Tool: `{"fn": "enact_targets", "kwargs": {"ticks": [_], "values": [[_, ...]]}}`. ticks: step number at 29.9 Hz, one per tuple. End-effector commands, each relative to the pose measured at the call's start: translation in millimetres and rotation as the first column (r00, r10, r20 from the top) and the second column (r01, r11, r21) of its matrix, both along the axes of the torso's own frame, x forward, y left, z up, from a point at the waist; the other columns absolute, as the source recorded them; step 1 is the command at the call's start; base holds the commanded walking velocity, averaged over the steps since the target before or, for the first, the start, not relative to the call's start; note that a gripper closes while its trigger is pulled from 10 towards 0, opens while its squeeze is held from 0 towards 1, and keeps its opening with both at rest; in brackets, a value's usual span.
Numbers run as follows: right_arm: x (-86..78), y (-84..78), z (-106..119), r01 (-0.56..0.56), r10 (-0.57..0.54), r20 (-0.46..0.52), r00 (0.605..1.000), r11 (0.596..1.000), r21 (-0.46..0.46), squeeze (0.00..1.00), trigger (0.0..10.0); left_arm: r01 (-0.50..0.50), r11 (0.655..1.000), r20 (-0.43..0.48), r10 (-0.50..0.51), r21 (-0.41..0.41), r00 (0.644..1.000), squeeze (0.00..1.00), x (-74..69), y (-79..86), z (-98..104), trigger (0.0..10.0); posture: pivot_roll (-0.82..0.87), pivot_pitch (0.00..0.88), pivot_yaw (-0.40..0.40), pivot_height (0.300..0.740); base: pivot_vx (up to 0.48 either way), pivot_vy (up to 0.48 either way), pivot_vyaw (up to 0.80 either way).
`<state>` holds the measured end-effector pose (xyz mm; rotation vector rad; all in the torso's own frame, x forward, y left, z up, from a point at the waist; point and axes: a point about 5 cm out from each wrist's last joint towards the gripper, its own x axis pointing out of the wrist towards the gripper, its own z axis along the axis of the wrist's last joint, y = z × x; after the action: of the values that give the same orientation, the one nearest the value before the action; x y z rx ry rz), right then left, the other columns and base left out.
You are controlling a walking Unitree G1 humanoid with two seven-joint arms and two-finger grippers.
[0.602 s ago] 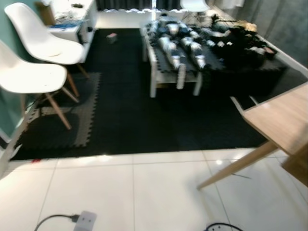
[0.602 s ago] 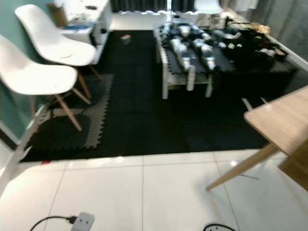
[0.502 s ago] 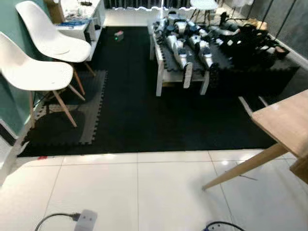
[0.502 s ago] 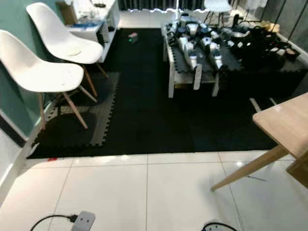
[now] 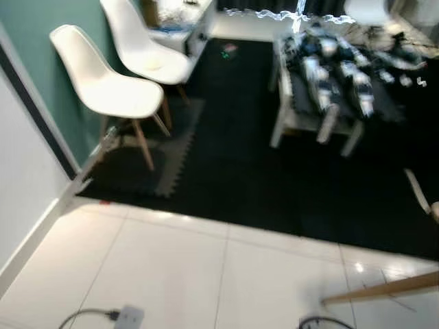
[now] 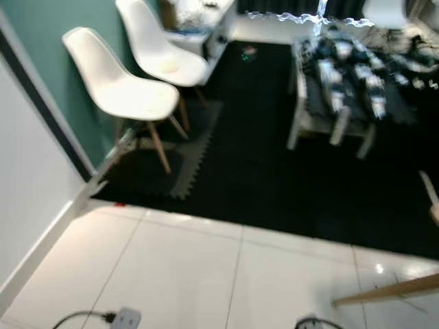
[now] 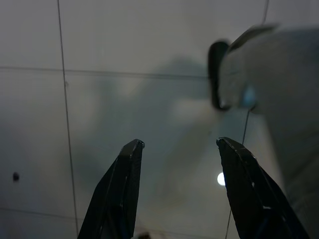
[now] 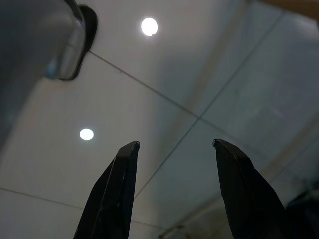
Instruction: Picking trash to rubbish bin
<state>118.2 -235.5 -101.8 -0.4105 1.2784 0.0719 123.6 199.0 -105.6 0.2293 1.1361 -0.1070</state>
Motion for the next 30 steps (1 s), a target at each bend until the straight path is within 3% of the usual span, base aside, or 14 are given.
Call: {"fn": "enact_targets", "kwargs": {"ticks": [1, 11, 17, 30], "values": [[-9.3, -1.1, -2, -0.01, 0.01, -0.034, 0.999, 1.0, -0.004, 0.0, 10.0, 0.011, 1.0, -0.007, -0.011, 0.011, 1.0, 0.0, -1.0, 2.8, 0, 10.0, 0.07, 0.091, -0.02, 0.74, 0.0, 0.0, 0.77], [-2.9, 9.4, -3, -0.022, 0.022, -0.017, 1.0, 1.0, 0.005, 0.0, 10.0, 0.046, 0.999, -0.03, -0.045, 0.011, 0.999, 0.0, -2.6, 3.4, 0, 10.0, 0.07, 0.069, -0.012, 0.74, 0.0, 0.0, 0.77], [-2.6, 6.6, -2, -0.02, 0.02, -0.015, 1.0, 1.0, 0.001, 0.0, 10.0, 0.04, 0.999, -0.019, -0.04, -0.002, 0.999, 0.0, 4.2, 1.7, 1, 10.0, 0.07, 0.064, -0.013, 0.74, 0.0, 0.0, 0.77], [-3.7, 2.2, -2, -0.002, 0.001, -0.012, 1.0, 1.0, -0.006, 0.0, 10.0, 0.023, 0.999, -0.025, -0.024, -0.036, 0.999, 0.0, 4.9, -3.1, 1, 10.0, 0.05, 0.063, -0.013, 0.74, 0.0, 0.0, 0.77]]}}
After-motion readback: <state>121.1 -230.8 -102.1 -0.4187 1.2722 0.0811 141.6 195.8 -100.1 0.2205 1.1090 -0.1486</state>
